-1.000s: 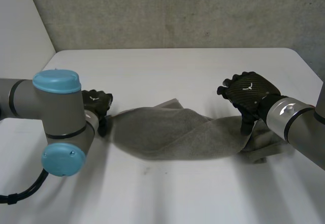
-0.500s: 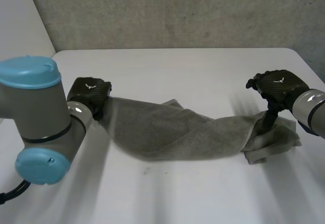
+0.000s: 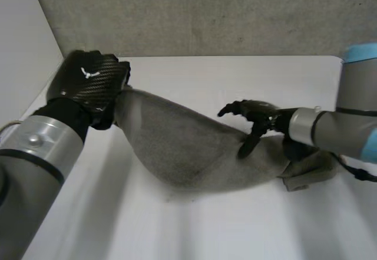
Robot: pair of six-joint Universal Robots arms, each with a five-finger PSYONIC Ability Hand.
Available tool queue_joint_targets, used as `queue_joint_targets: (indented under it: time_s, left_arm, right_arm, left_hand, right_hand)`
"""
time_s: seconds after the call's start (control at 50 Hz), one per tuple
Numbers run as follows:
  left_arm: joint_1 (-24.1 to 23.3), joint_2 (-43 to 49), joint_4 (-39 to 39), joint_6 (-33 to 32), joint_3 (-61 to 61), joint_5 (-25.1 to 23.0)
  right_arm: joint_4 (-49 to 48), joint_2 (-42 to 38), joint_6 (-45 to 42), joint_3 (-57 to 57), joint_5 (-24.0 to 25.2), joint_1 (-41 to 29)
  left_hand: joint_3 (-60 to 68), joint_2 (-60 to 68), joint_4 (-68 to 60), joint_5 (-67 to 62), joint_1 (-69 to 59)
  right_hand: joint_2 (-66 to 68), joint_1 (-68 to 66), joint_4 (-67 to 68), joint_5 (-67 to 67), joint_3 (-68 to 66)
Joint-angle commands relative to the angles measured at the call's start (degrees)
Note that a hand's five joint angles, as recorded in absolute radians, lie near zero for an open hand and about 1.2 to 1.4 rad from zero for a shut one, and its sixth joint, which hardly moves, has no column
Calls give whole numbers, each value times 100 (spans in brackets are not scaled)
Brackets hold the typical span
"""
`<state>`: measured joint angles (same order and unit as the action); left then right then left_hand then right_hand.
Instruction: Fold the towel.
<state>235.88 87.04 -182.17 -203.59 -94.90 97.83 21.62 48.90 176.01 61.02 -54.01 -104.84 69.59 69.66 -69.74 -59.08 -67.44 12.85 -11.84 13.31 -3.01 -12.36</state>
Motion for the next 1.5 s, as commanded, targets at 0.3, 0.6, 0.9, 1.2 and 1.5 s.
queue_joint_targets:
  time_s: [0.3, 0.6, 0.9, 1.2, 1.5]
  left_arm:
    - [177, 197, -617, -708, -56, -1]
    - [546, 1386, -1084, -1148, 2301, 69]
    - [423, 1939, -1697, -1042, 422, 25]
    - [441, 1561, -1927, -1043, 42, 52]
    - [-112, 710, -1304, -1016, 454, 51]
  right_arm:
    - [-754, -199, 506, -1284, -1338, -608]
    - [-3269, 2282, -858, -222, -1947, -529]
    - [-2603, 2459, -3369, 3644, -1894, -582]
    - [-2724, 2247, -2115, 3338, -1965, -467]
    - [-2514, 2168, -428, 3505, -1886, 481]
  left_hand:
    - [1041, 1034, -1026, -1092, -1256]
    - [1041, 1034, -1026, -1092, -1256]
    - [1041, 1034, -1026, -1092, -1256]
    - [1041, 1034, -1026, -1092, -1256]
    - [1041, 1034, -1026, -1092, -1256]
  right_hand:
    - [6715, -6816, 6669, -6699, -6764]
    - [6715, -6816, 6669, -6699, -6764]
    - [4023, -4124, 3977, -4007, -4072]
    - [464, -565, 418, -448, -513]
    - [245, -346, 199, -229, -294]
